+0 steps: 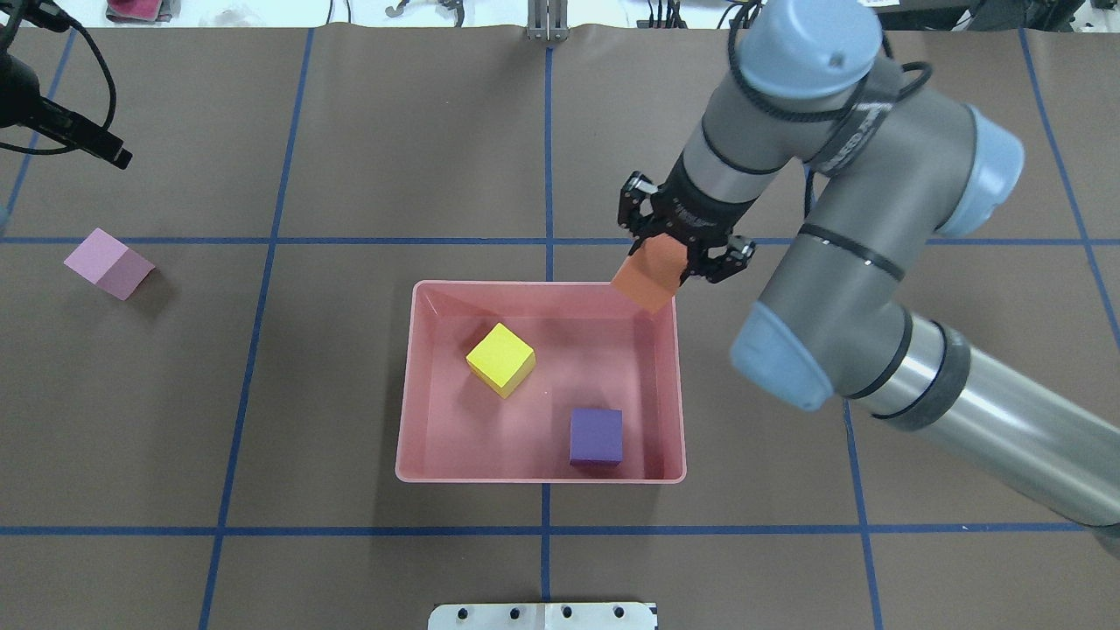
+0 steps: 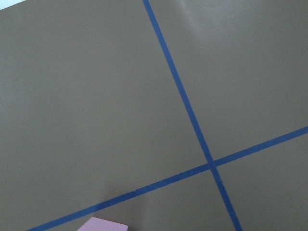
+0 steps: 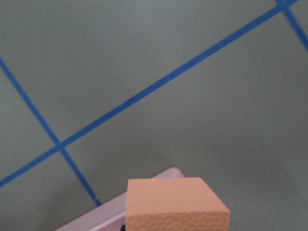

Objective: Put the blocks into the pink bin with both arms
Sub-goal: 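Carry the orange cube into the pink bin with the right gripper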

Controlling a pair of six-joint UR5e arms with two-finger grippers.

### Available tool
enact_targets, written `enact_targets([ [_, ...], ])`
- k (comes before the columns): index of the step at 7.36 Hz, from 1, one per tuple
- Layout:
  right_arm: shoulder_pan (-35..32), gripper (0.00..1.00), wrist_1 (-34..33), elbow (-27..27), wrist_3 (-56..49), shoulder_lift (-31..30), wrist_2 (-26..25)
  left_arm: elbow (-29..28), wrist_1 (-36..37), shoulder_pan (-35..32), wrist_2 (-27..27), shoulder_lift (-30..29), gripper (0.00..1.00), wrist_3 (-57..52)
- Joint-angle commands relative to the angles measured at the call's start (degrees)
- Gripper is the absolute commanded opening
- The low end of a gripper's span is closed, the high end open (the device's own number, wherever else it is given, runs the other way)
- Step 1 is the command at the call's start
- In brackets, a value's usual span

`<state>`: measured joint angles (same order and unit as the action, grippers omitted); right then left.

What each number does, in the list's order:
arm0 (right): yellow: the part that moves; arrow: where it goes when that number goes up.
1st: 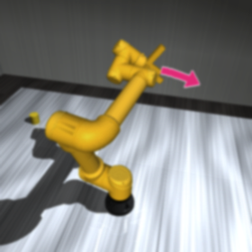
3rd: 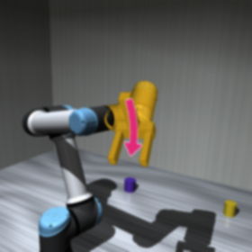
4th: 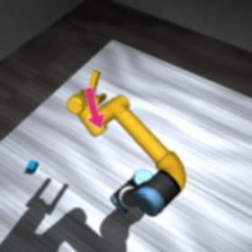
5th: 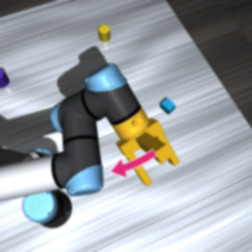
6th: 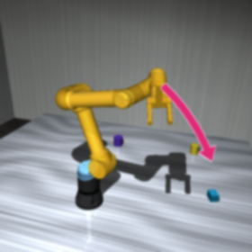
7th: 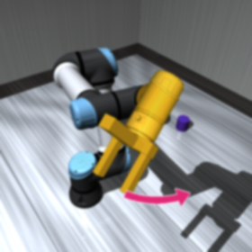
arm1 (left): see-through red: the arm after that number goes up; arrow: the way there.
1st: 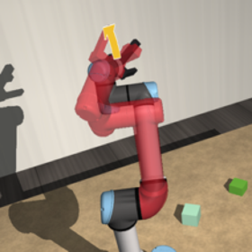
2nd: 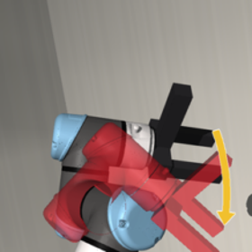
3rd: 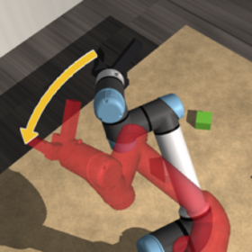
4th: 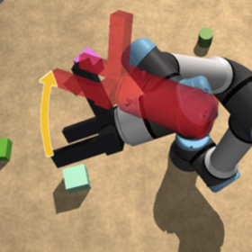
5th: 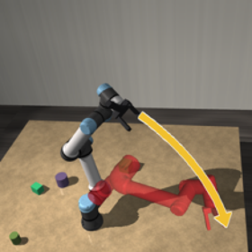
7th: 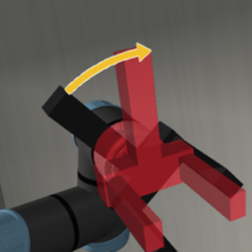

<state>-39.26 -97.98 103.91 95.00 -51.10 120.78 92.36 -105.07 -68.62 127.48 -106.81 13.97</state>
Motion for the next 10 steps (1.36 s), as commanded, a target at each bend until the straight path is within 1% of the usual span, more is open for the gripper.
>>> enact_targets([
  [1,8.3,0.00,-0.4,-1.4,2.8,1.8,-6.7,-3.5,-2.9,-0.7,0.2,-0.3,0.99,-0.7],
  [2,10.1,0.00,-0.3,-2.7,2.8,1.7,-7.8,-3.5,-2.9,-0.7,0.2,-0.7,0.99,-0.5],
  [4,11.7,0.00,-0.2,-3.6,2.7,1.0,-8.2,-4.7,-2.9,-0.6,0.1,-0.9,0.99,-0.8],
  [5,11.7,0.00,-0.1,-4.9,2.6,1.3,-8.5,-6.4,-3.2,-0.5,0.1,-1.4,0.99,-1.4],
  [6,11.7,0.11,-0.1,-5.7,2.4,1.4,-8.5,-8.1,-4.3,-0.5,0.0,-1.4,0.99,-3.5],
  [7,11.7,0.74,-0.1,-6.0,2.2,1.5,-8.5,-10.2,-5.1,-0.5,0.0,-1.1,0.99,-7.3],
  [8,11.7,0.99,-0.1,-6.1,2.2,1.5,-9.1,-11.5,-5.0,-0.5,0.3,-0.7,0.99,-8.2],
  [9,11.6,1.00,-0.2,-5.7,2.0,1.4,-9.2,-11.5,-4.8,-0.2,0.9,-0.5,0.99,-8.0],
  [10,9.4,1.00,-0.2,-4.9,1.8,1.4,-8.8,-11.4,-5.1,0.0,2.8,1.8,0.99,-7.9],
])
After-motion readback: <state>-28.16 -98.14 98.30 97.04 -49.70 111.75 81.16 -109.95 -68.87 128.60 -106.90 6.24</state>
